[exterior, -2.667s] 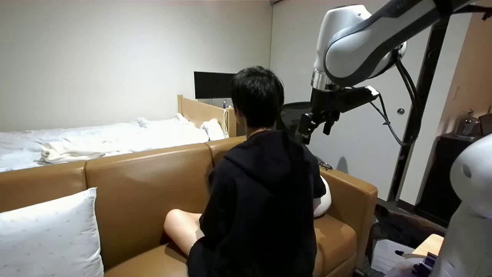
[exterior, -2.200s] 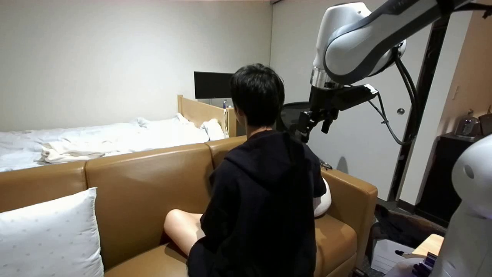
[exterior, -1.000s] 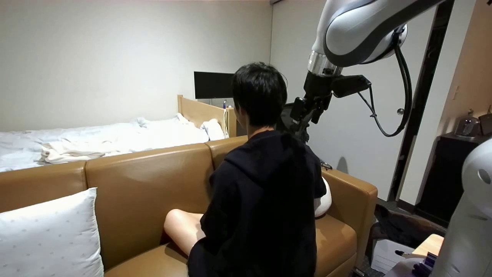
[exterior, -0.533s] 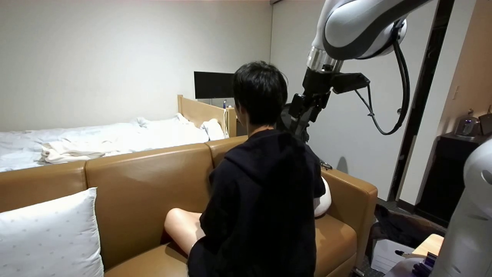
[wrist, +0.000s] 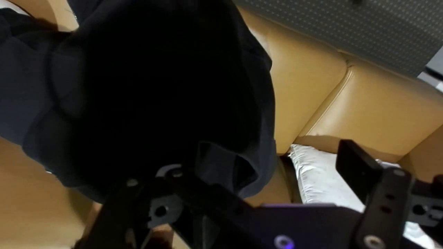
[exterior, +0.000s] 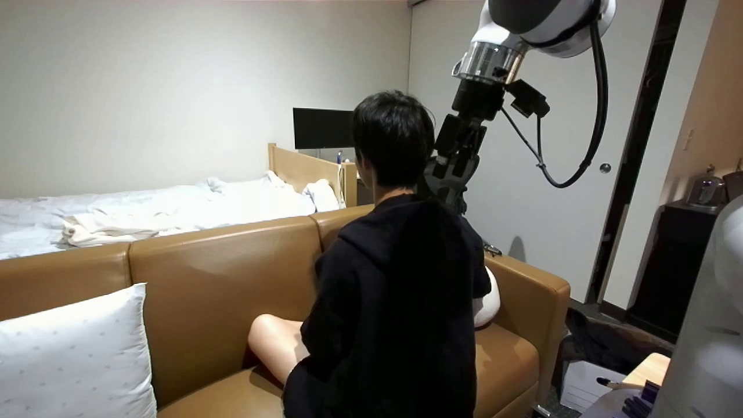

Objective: Put the hood over his head

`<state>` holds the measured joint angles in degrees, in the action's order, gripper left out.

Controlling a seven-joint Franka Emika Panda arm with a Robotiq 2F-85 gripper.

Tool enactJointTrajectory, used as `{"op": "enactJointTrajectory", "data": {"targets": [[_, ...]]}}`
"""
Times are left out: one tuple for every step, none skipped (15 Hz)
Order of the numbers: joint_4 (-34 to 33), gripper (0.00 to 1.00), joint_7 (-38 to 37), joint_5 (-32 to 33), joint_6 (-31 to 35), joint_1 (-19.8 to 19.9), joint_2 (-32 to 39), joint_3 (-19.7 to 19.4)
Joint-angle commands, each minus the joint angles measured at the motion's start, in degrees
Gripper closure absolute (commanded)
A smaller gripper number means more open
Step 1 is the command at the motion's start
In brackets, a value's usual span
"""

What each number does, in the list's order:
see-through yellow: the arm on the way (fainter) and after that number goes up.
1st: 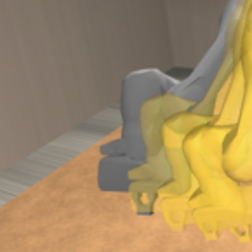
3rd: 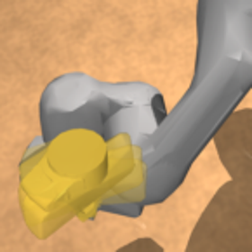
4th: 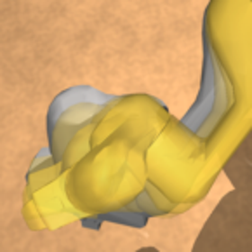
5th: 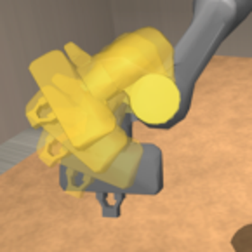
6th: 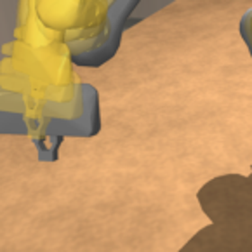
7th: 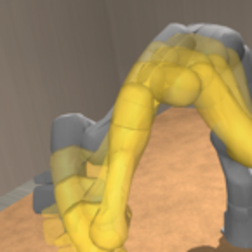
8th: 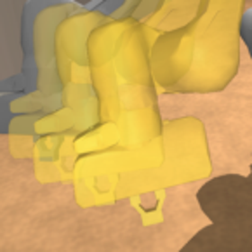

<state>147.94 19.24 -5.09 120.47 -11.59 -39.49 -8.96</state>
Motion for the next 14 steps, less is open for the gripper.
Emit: {"op": "enactJointTrajectory", "data": {"targets": [[-2.8,0.00,8.9,0.6,-7.8,-0.2,0.7,-0.8],[-2.8,0.00,10.9,2.0,-8.9,0.3,0.7,-0.7],[-2.9,0.00,12.8,3.1,-10.0,0.6,0.8,-0.7],[-2.8,0.00,14.3,4.8,-10.6,1.2,1.1,-0.8],[-2.5,0.00,15.8,6.5,-10.6,1.6,1.2,-1.0],[-2.5,0.00,16.1,8.3,-10.5,2.6,1.7,-1.0],[-2.6,0.00,16.2,9.6,-10.1,3.2,2.1,-1.1],[-2.2,0.00,13.8,6.9,-9.7,2.4,0.9,-0.4],[-2.1,0.00,14.3,7.8,-9.7,3.0,1.1,-0.6],[-2.1,0.00,14.7,8.0,-9.7,3.3,1.3,-0.6],[-2.1,0.00,14.8,8.1,-9.7,3.4,1.5,-0.6],[-2.1,0.00,14.8,8.1,-9.7,3.4,1.5,-0.6],[-2.1,0.00,14.8,8.1,-9.7,3.4,1.6,-0.6],[-2.1,0.00,14.8,8.1,-9.7,3.4,1.6,-0.6]]}}
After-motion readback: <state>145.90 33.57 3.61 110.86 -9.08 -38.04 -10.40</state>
